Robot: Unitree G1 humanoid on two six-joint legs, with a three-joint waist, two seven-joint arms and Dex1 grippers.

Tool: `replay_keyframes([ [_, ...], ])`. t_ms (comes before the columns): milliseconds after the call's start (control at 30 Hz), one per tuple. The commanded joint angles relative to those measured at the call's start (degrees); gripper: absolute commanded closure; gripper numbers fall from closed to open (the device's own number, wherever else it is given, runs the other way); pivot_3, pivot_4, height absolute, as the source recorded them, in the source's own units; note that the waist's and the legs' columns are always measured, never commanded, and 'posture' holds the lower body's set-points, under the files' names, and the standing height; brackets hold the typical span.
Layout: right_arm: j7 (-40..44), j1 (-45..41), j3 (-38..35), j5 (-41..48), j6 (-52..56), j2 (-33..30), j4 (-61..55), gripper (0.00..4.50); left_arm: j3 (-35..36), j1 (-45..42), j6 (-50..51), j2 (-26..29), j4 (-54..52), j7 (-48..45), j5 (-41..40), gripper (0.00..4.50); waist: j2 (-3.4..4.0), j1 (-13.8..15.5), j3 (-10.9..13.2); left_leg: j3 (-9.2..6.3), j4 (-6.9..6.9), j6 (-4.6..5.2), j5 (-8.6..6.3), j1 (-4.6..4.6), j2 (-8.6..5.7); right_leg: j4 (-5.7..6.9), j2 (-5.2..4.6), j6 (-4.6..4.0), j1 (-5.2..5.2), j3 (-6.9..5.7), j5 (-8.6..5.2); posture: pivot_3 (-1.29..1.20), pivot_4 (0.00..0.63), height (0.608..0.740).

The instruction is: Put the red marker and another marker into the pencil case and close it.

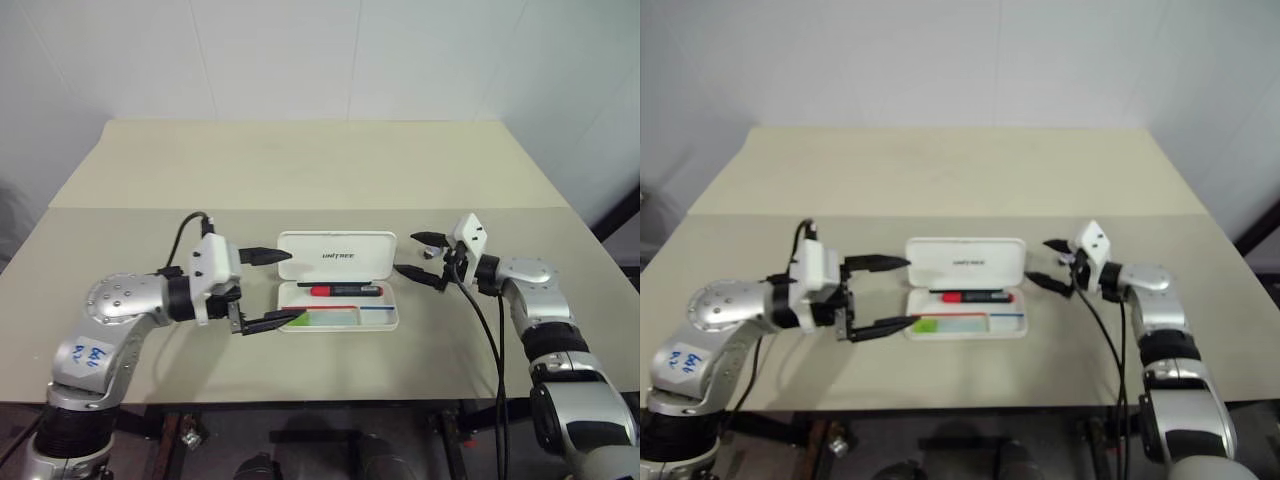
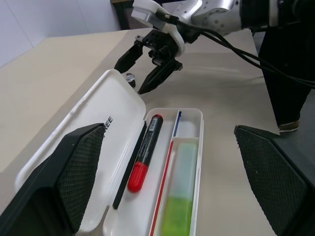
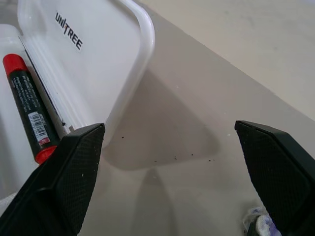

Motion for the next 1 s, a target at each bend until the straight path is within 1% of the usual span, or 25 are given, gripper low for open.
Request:
replay_keyframes([
  [33, 2.2, -6.2, 1.3, -3.1, -4.6, -1.7, 6.1, 0.00, 4.1, 1.5, -1.0, 2.8, 0.0, -1.7, -2.7, 0.02, 0.01, -0.4, 0.0, 0.00, -0.02, 0.00, 0.00, 0.01, 0.00, 0.01, 0.00, 0.00, 0.00, 0.00, 0.00, 0.00, 0.150, 0.740],
  [200, 3.1, -14.6, 3.2, -7.5, -8.6, -2.0, 15.5, 0.00, 8.0, 4.4, -2.1, 4.8, -0.3, -2.4, -5.3, 0.02, 0.02, -1.7, 0.0, -0.02, -0.12, -0.01, 0.00, 0.01, 0.02, 0.04, 0.00, -0.03, -0.01, -0.05, -0.02, 0.00, 0.150, 0.740],
  [367, 4.3, -19.2, 5.8, -12.5, -9.7, -2.2, 20.7, 0.00, 10.5, 7.5, -2.7, 4.7, -0.6, -2.7, -7.9, 0.02, 0.03, -1.9, 0.0, -0.01, -0.25, -0.02, 0.00, 0.02, 0.03, -0.02, 0.00, -0.04, -0.02, -0.05, -0.02, 0.00, 0.150, 0.740],
  [433, 4.8, -20.5, 6.5, -14.0, -9.8, -1.9, 21.9, 0.00, 11.2, 9.0, -3.1, 4.9, -1.0, -3.5, -9.1, 0.02, 0.03, -1.9, 0.0, -0.01, -0.30, -0.03, 0.01, 0.02, 0.03, -0.03, 0.00, -0.05, -0.02, -0.06, -0.03, 0.00, 0.150, 0.740],
  [533, 3.2, -23.1, 7.7, -16.8, -9.8, -1.4, 23.3, 0.00, 12.3, 11.5, -4.1, 5.8, -1.0, -5.3, -10.0, 0.02, 0.06, -2.0, 0.0, 0.00, -0.32, -0.04, 0.01, 0.01, 0.03, -0.05, -0.01, -0.06, -0.04, -0.06, -0.03, 0.00, 0.150, 0.740],
  [667, 1.2, -25.2, 9.0, -20.0, -10.0, -1.2, 24.4, 0.00, 13.4, 12.6, -5.1, 6.3, -0.4, -6.0, -10.6, 0.02, 0.07, -2.5, 0.0, 0.03, -0.34, -0.06, 0.02, 0.02, 0.03, -0.03, -0.02, -0.08, -0.07, -0.06, -0.05, 0.00, 0.150, 0.740],
  [800, -0.2, -27.3, 10.2, -22.9, -9.2, -1.0, 25.2, 0.00, 13.1, 13.3, -5.8, 6.4, -0.6, -5.2, -10.2, 0.02, 0.07, -2.7, 0.0, 0.00, -0.38, -0.06, 0.02, 0.02, 0.03, -0.03, -0.02, -0.12, -0.07, -0.09, -0.07, 0.00, 0.150, 0.740],
  [900, -1.9, -28.1, 9.9, -23.5, -7.8, -0.5, 25.6, 0.00, 12.4, 13.2, -5.7, 6.1, -1.4, -4.0, -10.1, 0.02, 0.08, -3.0, 0.0, -0.01, -0.42, -0.06, 0.02, 0.01, 0.03, -0.05, -0.03, -0.12, -0.07, -0.10, -0.07, 0.00, 0.150, 0.740],
  [1000, -2.5, -28.2, 7.7, -21.7, -6.0, 0.5, 25.7, 0.00, 12.2, 13.3, -5.8, 5.8, -2.0, -2.8, -10.0, 0.02, 0.08, -3.2, 0.0, -0.01, -0.50, -0.07, 0.03, 0.02, 0.03, -0.07, -0.03, -0.12, -0.07, -0.10, -0.07, 0.00, 0.150, 0.740],
])
